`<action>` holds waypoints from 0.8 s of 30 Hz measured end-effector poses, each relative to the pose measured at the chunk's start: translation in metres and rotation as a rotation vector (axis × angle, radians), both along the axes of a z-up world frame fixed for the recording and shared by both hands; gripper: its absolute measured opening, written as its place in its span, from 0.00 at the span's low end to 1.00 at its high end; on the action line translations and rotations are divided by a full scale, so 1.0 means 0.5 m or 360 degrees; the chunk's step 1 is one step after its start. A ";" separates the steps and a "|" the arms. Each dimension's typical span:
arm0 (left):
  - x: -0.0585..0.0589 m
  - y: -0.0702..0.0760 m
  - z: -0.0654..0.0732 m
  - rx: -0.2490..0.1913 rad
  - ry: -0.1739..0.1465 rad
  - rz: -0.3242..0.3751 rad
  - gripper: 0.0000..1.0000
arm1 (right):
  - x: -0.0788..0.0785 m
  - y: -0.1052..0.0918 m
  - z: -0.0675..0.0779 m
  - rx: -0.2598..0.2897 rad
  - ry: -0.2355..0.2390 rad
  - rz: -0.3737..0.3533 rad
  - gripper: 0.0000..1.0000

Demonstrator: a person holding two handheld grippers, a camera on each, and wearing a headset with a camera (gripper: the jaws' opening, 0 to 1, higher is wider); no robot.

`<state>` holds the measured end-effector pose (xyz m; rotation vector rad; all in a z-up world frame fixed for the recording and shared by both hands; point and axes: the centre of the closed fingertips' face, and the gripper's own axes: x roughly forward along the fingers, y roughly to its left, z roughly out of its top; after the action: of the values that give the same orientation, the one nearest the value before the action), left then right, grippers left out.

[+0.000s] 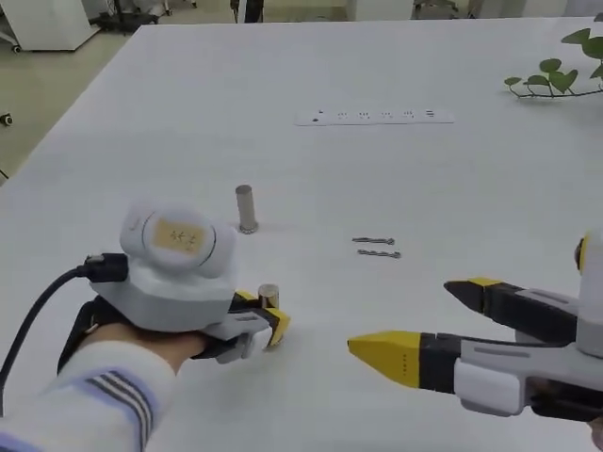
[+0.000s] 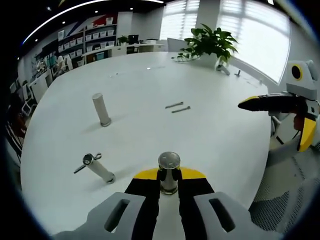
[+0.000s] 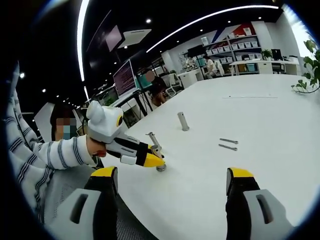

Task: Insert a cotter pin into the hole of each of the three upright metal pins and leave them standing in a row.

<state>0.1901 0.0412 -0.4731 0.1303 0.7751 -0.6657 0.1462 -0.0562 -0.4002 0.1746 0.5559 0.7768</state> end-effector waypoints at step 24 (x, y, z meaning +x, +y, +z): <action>-0.015 -0.002 -0.009 0.0035 -0.0037 -0.0075 0.11 | -0.011 0.006 0.008 -0.0022 -0.0026 0.0027 0.88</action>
<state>0.1828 0.0401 -0.4775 0.1768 0.7589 -0.6993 0.1406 -0.0532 -0.3963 0.1506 0.5477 0.7903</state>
